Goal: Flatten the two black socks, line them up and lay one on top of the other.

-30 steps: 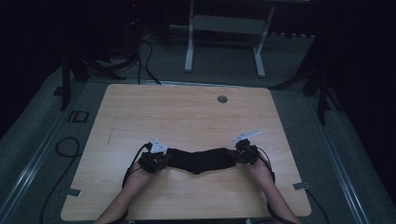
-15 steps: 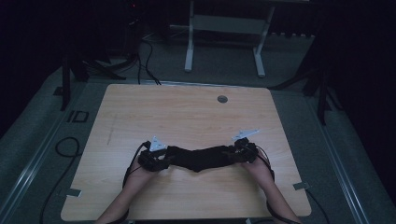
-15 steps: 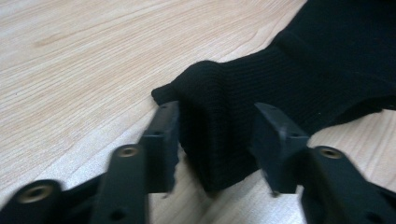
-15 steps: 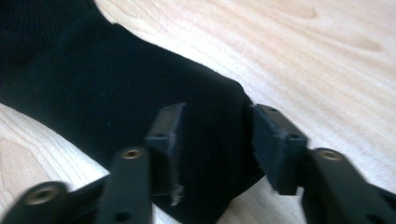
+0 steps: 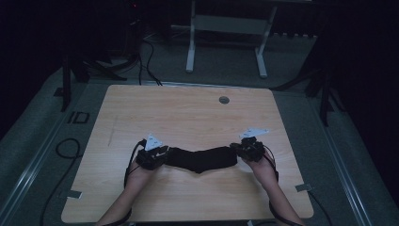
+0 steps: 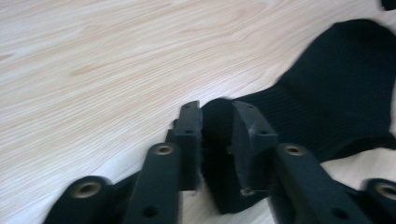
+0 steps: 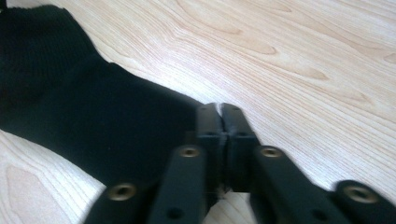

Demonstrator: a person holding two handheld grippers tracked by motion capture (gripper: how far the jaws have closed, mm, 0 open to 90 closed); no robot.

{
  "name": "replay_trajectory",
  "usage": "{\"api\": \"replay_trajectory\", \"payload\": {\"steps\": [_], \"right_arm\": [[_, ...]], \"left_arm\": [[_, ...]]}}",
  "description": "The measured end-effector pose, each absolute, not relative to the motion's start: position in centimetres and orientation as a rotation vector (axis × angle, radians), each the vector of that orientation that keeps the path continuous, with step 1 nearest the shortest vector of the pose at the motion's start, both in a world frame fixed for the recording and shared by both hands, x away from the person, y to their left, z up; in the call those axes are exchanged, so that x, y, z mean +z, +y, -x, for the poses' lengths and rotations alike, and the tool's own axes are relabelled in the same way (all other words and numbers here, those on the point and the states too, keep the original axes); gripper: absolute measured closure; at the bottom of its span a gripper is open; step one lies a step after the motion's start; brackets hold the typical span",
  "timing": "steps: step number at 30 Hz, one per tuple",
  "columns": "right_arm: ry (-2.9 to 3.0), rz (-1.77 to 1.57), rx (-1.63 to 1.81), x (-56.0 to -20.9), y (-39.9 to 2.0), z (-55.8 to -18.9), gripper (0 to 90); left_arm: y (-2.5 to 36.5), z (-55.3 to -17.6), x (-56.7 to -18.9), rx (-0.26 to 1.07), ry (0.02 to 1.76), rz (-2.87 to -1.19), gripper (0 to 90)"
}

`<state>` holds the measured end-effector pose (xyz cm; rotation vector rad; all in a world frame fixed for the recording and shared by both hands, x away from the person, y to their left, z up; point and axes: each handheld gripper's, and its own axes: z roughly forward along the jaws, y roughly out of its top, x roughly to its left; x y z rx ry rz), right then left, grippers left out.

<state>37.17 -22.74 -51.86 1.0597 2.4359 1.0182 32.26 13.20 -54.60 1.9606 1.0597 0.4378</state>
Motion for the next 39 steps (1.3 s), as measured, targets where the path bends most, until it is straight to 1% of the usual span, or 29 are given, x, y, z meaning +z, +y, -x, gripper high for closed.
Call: {"api": "replay_trajectory", "payload": {"steps": [1, 2, 5, 12, 17, 26, 30, 31, 32, 33, 34, 35, 36, 37, 39], "right_arm": [[2.43, -1.061, 1.026, -51.9, -22.7, -37.1, 89.5], [2.438, -1.059, 1.031, -52.0, -22.7, -37.1, 89.8], [2.47, -1.031, 1.018, -52.2, -22.1, -37.1, 89.9], [2.511, -1.042, 0.939, -53.8, -21.6, -38.0, 89.8], [2.519, -1.078, 0.909, -54.6, -22.0, -38.4, 89.8], [2.523, -1.08, 0.903, -54.6, -22.1, -38.4, 89.8], [2.535, -1.082, 0.906, -54.5, -22.0, -38.4, 88.8], [2.541, -1.084, 0.915, -54.5, -22.0, -38.4, 85.0], [2.544, -1.079, 0.935, -54.4, -22.0, -38.3, 83.8], [2.538, -1.072, 0.942, -54.3, -22.0, -38.3, 80.9], [2.538, -1.072, 0.942, -54.3, -22.0, -38.3, 80.9], [2.534, -1.063, 0.961, -54.0, -21.9, -38.1, 75.6], [2.525, -1.047, 1.014, -53.4, -21.9, -37.8, 61.8], [2.504, -1.025, 1.04, -52.9, -21.9, -37.5, 47.8], [2.49, -1.008, 1.048, -52.6, -22.0, -37.4, 35.3]], "left_arm": [[12.8, -32.3, -54.6, 0.438, 1.047, -1.978, 78.8], [12.6, -32.3, -54.7, 0.435, 1.038, -1.993, 81.8], [11.8, -32.6, -55.1, 0.448, 1.035, -2.036, 84.4], [11.4, -33.0, -55.7, 0.452, 1.044, -2.058, 84.4], [11.5, -33.0, -55.8, 0.494, 1.047, -2.097, 84.4], [11.6, -33.2, -55.8, 0.521, 1.077, -2.11, 85.3], [11.8, -33.2, -55.7, 0.503, 1.097, -2.078, 85.1], [12.0, -33.1, -55.7, 0.488, 1.092, -2.06, 84.9], [12.1, -33.1, -55.6, 0.495, 1.083, -2.051, 83.0], [12.2, -33.0, -55.5, 0.513, 1.088, -2.036, 80.0], [12.2, -33.0, -55.5, 0.513, 1.088, -2.036, 74.4], [12.7, -32.9, -55.3, 0.492, 1.095, -1.983, 74.4], [12.9, -32.9, -55.2, 0.493, 1.105, -1.967, 64.5], [13.1, -32.9, -55.1, 0.489, 1.108, -1.95, 50.8], [13.4, -32.9, -55.0, 0.491, 1.113, -1.915, 37.2]]}}
